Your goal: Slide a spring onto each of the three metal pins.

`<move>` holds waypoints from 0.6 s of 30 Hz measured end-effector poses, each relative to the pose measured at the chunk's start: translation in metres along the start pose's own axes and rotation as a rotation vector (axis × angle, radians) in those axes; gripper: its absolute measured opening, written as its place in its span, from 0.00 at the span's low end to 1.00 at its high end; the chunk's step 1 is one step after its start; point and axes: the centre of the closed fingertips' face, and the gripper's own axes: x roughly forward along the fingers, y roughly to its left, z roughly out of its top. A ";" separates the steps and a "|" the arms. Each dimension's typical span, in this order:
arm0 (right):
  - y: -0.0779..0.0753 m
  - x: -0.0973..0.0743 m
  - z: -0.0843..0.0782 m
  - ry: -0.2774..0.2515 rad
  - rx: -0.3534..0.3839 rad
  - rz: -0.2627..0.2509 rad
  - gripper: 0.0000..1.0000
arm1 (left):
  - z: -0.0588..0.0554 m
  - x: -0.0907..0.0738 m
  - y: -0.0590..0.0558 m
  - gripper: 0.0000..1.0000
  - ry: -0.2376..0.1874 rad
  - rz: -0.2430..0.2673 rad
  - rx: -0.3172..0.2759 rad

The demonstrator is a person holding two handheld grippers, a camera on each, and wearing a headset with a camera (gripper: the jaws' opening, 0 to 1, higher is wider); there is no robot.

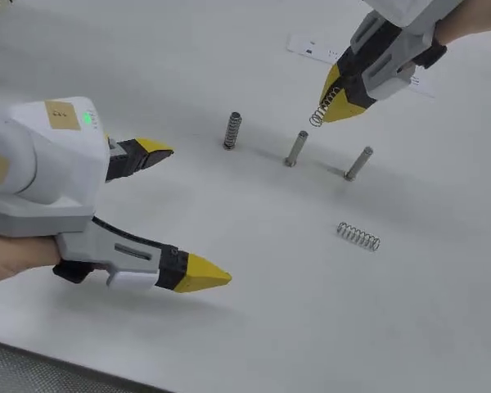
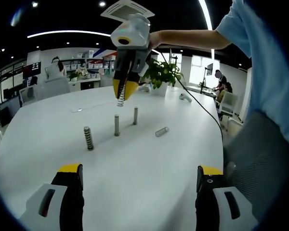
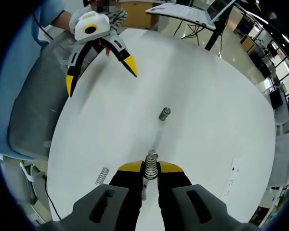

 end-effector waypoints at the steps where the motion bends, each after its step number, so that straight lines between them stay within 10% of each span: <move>1: 0.000 0.002 -0.001 0.006 -0.006 0.004 0.08 | -0.001 0.000 0.001 0.95 0.008 0.001 0.004; 18: -0.002 0.011 -0.003 0.027 -0.025 0.028 0.08 | -0.002 0.001 0.006 0.95 0.003 0.005 -0.010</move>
